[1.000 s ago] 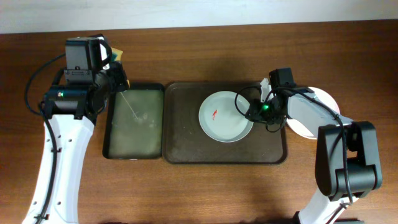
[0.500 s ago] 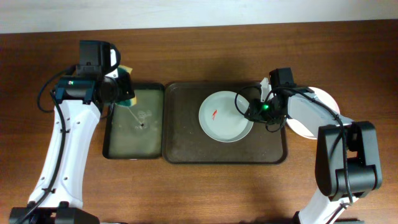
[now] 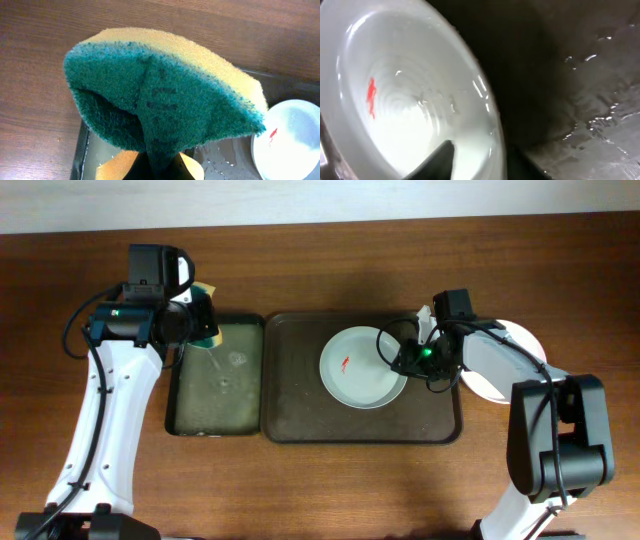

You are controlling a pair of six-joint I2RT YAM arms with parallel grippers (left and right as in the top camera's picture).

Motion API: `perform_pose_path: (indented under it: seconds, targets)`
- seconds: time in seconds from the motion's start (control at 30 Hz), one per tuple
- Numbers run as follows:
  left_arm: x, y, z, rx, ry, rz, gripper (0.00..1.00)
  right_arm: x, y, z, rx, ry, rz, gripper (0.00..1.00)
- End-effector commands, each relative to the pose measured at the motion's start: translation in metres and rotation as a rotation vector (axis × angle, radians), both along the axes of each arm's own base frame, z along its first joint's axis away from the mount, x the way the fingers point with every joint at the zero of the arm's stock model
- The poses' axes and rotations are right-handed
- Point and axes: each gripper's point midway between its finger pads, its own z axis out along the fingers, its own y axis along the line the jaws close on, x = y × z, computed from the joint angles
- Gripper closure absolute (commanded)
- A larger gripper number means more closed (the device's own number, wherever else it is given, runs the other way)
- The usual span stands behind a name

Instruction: Clean dirty plates on tray and stack at the side

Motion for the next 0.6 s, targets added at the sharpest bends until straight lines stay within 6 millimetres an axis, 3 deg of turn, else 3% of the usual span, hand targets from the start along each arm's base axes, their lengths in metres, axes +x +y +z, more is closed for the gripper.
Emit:
perform_pose_path:
  seconds: [0.0, 0.07, 0.3, 0.33, 0.37, 0.57]
  targets:
    - [0.0031, -0.0034, 0.0054, -0.012, -0.016, -0.004, 1.0, 0.0057, -0.0073, 0.0075, 0.039, -0.01, -0.019, 0.84]
    - [0.0036, -0.0029, 0.0056, -0.01, -0.018, -0.003, 1.0, 0.0057, -0.0088, 0.0077, 0.042, -0.008, -0.023, 0.96]
    - [0.0047, 0.0047, 0.0061, 0.027, -0.024, 0.021, 1.0, 0.0057, -0.0089, 0.0076, 0.042, -0.008, -0.023, 0.96]
    - [0.0046, 0.0041, 0.006, 0.025, -0.023, 0.019, 1.0, 0.0057, -0.0089, 0.0076, 0.042, -0.008, -0.023, 0.94]
    - [0.0038, 0.004, 0.0056, 0.024, -0.02, 0.019, 1.0, 0.0057, -0.009, 0.0075, 0.041, -0.008, -0.023, 0.79]
    - [0.0007, 0.0036, 0.0036, 0.026, -0.005, 0.017, 1.0, 0.0049, -0.0101, 0.0057, 0.034, -0.005, -0.025, 0.78]
